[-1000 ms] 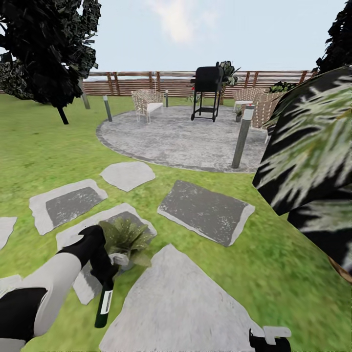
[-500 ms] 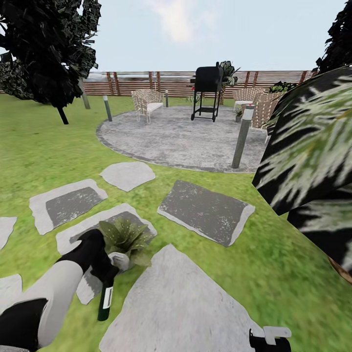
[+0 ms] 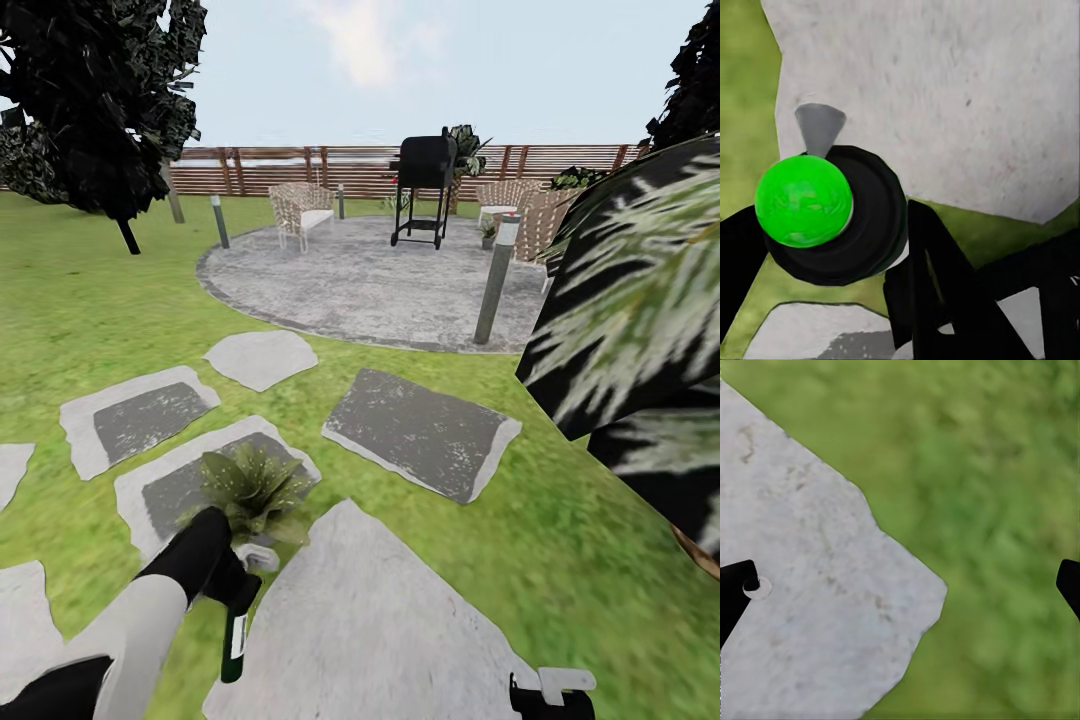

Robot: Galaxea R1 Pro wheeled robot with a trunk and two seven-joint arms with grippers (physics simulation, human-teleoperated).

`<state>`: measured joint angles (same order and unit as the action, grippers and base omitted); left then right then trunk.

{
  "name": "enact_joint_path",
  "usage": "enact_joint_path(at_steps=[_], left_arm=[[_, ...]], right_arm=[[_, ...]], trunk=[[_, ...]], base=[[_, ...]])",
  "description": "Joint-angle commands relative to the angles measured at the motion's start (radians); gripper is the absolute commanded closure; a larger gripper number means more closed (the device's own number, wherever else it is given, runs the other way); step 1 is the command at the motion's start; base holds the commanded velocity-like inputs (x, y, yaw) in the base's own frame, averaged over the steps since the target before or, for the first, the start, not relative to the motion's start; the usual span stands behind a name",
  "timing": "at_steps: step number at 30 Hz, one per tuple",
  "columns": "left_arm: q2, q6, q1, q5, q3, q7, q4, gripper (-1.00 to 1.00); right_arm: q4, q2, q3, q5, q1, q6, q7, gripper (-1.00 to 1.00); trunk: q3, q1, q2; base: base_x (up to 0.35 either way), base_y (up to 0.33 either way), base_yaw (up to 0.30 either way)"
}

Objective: Pick up the pesticide atomizer in the garden and spray insectifuge to fully cover both potted plants in the garden.

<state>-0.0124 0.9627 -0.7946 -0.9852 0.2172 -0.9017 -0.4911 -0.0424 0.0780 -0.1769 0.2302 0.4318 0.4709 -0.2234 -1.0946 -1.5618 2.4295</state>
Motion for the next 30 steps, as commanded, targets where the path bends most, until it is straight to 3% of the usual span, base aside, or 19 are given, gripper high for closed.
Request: enact_joint_path(at_steps=[1, 2, 4, 9, 12, 15, 17, 28, 30], left_arm=[[-0.012, 0.002, 0.002, 0.012, 0.008, 0.026, 0.0, 1.0], [-0.017, -0.001, 0.003, 0.032, 0.008, 0.04, 0.002, 1.0], [-0.023, -0.008, 0.004, 0.104, 0.008, 0.061, 0.0, 1.0], [-0.023, -0.03, 0.028, 0.18, 0.013, 0.07, -0.009, 1.0], [-0.023, -0.052, 0.064, 0.248, 0.081, 0.092, -0.034, 1.0], [-0.022, -0.064, 0.074, 0.264, 0.155, 0.118, -0.049, 1.0], [-0.022, -0.066, 0.078, 0.266, 0.182, 0.121, -0.054, 1.0], [-0.021, -0.067, 0.081, 0.269, 0.198, 0.123, -0.093, 1.0], [-0.02, -0.067, 0.081, 0.269, 0.216, 0.123, -0.094, 1.0]], right_arm=[[0.001, 0.0, -0.007, 0.011, 0.001, 0.002, -0.003, -1.0], [0.002, 0.0, -0.007, 0.011, 0.001, 0.002, -0.003, -1.0], [0.002, 0.0, -0.007, 0.011, 0.001, 0.002, -0.003, -1.0], [0.002, 0.001, -0.007, 0.012, 0.001, 0.002, -0.002, -1.0], [0.002, 0.002, -0.007, 0.013, 0.0, 0.002, -0.001, -1.0], [0.003, 0.002, -0.007, 0.014, 0.001, 0.002, -0.001, -1.0], [0.005, 0.002, -0.007, 0.014, 0.001, 0.001, 0.0, -1.0], [0.009, 0.002, -0.007, 0.011, 0.0, 0.0, -0.001, -1.0], [0.009, 0.002, -0.007, 0.011, 0.0, 0.0, -0.001, -1.0]], trunk=[[-0.001, 0.0, 0.0], [-0.001, 0.0, 0.0], [-0.001, 0.0, 0.0], [-0.001, 0.0, 0.0], [-0.001, 0.0, 0.0], [-0.001, 0.0, 0.0], [-0.001, 0.0, 0.0], [0.002, 0.0, 0.0], [0.003, 0.0, 0.0]], base=[[0.0, 0.0, 0.0], [0.0, 0.0, 0.0], [0.0, 0.0, 0.0], [0.0, 0.0, 0.0], [0.0, 0.0, 0.0], [0.0, 0.0, 0.0], [0.0, 0.0, 0.0], [0.0, 0.0, -0.041], [0.0, 0.0, -0.178]])
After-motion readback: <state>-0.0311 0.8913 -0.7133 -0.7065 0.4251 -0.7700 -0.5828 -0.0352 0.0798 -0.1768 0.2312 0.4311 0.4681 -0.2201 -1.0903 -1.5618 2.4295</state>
